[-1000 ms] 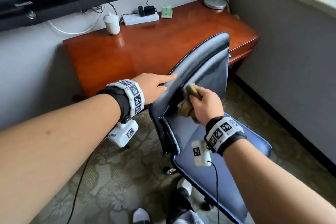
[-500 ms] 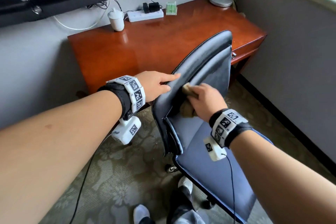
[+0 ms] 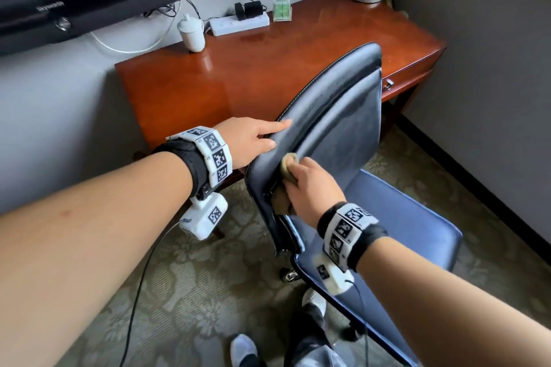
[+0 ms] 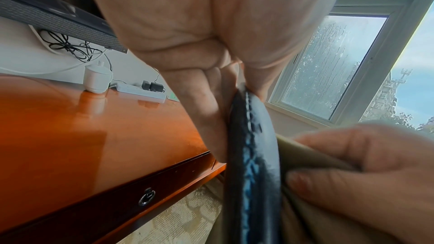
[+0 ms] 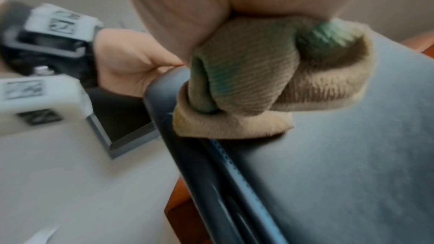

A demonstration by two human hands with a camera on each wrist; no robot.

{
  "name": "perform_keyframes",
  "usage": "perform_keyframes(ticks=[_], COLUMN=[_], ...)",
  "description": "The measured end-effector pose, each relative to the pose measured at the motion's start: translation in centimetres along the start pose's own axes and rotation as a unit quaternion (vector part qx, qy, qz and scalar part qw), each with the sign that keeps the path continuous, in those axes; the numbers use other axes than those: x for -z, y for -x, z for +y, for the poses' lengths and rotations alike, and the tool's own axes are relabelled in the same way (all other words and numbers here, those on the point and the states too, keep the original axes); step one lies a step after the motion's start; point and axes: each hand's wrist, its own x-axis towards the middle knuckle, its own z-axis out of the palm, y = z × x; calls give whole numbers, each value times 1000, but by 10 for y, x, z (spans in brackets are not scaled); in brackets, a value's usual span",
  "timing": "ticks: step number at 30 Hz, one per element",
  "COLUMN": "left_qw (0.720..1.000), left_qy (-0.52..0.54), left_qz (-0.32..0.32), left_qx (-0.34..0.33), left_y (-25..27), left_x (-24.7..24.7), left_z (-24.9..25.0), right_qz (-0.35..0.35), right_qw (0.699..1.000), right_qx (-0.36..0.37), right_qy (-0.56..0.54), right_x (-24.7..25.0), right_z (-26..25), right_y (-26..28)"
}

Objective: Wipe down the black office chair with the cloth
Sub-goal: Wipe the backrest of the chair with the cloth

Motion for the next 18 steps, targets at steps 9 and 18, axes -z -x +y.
perform_keyframes(ticks=[9,18], left_qw=[1000,999], left_qy=[17,21], left_qz=[12,18], left_qx=[-15,-24], left_y=[1,-3], left_x=[-6,-3], left_z=[4,-10], right_qz=[119,47], right_qw=[986,996], right_qx=[-110,-72], right_qy=[-35,10], right_x=[47,-6], right_z=[48,-4], right_y=[-42,-12])
